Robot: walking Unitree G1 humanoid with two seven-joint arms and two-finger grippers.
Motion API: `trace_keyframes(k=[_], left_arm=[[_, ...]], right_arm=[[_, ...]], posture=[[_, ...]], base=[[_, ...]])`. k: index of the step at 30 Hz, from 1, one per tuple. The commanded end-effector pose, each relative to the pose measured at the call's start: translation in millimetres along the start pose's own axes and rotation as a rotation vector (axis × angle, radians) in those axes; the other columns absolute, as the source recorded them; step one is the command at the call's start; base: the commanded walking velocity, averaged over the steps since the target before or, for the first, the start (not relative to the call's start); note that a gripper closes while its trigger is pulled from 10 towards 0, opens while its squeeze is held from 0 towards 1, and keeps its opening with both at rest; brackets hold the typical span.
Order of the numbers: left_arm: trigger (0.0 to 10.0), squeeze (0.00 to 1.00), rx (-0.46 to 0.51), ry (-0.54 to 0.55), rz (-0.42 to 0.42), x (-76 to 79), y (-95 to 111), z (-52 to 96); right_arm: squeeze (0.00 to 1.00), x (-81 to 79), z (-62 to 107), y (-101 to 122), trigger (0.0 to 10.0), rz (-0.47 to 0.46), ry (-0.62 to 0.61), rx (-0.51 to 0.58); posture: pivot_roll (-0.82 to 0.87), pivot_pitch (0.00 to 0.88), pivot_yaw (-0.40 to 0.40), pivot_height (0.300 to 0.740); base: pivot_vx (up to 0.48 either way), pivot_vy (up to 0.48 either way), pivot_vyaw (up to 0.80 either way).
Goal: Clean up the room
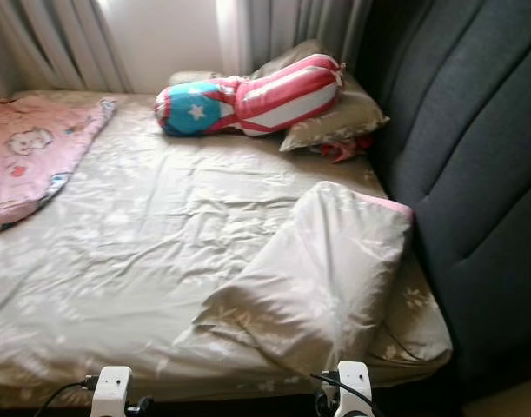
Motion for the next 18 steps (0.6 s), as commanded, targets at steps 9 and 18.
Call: trace_keyframes(k=[9,18], left_arm=[[10.0,0.00,0.032,-0.016,0.008,4.1,6,-0.9],[10.0,0.00,0.386,-0.019,0.030,-9.6,92,-5.7]], right_arm=[[0.00,7.0,1.2,3,10.0,-0.023,-0.018,0.029],[0.00,5.3,4.7,15,10.0,-0.114,0.007,0.179]], posture=[[0.04,0.000,-0.047,0.740],[0.02,0.000,-0.054,0.740]], base=[[0.170,0.000,0.00],[0.000,0.000,0.00]])
Point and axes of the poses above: a point about 5 cm out from each wrist's last joint towards the gripper, its own z axis pointing back from the gripper into the wrist, its own y axis along the axis of the wrist's last joint, x = y × z, the point moved 3 cm from there along -z, pointing out of the wrist towards the gripper, and after that the axes turned 12 degrees about -z, right-handed, at the moved point
